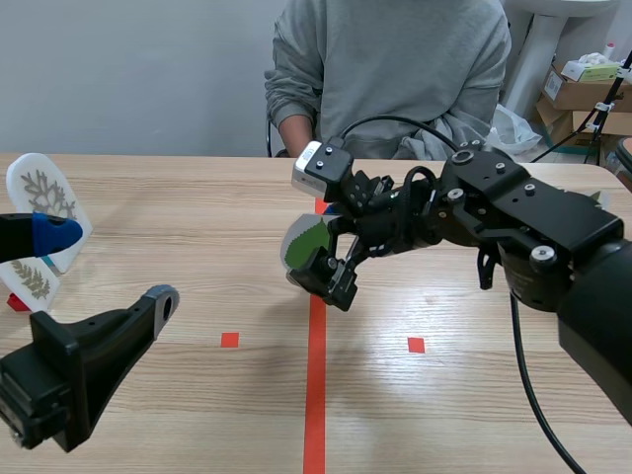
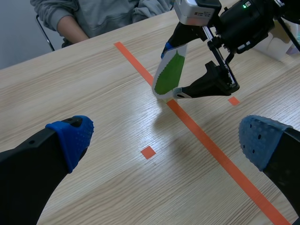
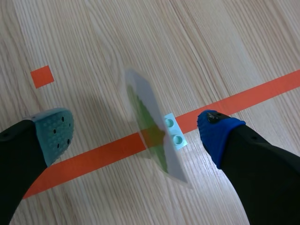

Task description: Do the leaf sorting experiment

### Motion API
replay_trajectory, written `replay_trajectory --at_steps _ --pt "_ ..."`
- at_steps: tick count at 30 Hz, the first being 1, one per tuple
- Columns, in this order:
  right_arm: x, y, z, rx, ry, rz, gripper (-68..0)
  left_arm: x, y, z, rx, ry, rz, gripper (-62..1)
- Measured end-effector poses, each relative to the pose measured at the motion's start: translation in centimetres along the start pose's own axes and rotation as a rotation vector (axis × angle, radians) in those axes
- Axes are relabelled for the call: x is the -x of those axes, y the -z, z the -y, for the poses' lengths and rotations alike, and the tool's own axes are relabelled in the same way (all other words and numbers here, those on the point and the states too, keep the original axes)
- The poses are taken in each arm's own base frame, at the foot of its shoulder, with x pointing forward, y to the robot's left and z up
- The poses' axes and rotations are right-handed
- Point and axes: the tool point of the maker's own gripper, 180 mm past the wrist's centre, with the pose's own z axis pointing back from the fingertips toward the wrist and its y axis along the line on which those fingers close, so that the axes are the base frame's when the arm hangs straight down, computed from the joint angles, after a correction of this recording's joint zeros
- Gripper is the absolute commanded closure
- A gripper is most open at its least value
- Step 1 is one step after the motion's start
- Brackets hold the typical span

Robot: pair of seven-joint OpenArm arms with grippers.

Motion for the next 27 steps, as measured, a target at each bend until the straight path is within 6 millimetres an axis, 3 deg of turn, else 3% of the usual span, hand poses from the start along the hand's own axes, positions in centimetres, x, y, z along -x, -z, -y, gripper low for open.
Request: replay_trajectory --at_steps 4,10,17,27 --pt "-0.12 0.01 0.65 0.039 0.009 0.013 -42.5 0.00 0.00 0.00 0.000 0.000 0.000 -62.3" --pt "-0.11 0.01 0.66 0.040 0.009 0.013 -18.0 0.00 0.00 0.00 0.000 0.000 0.000 -62.3" --pt "-0.12 0.01 0.66 0.040 0.009 0.012 -2.5 0.00 0.00 0.00 0.000 0.000 0.000 -62.3" --pt "-0.12 -0.15 0.97 0.049 0.052 0.015 -1.7 0.00 0.00 0.00 0.000 0.000 0.000 -62.3"
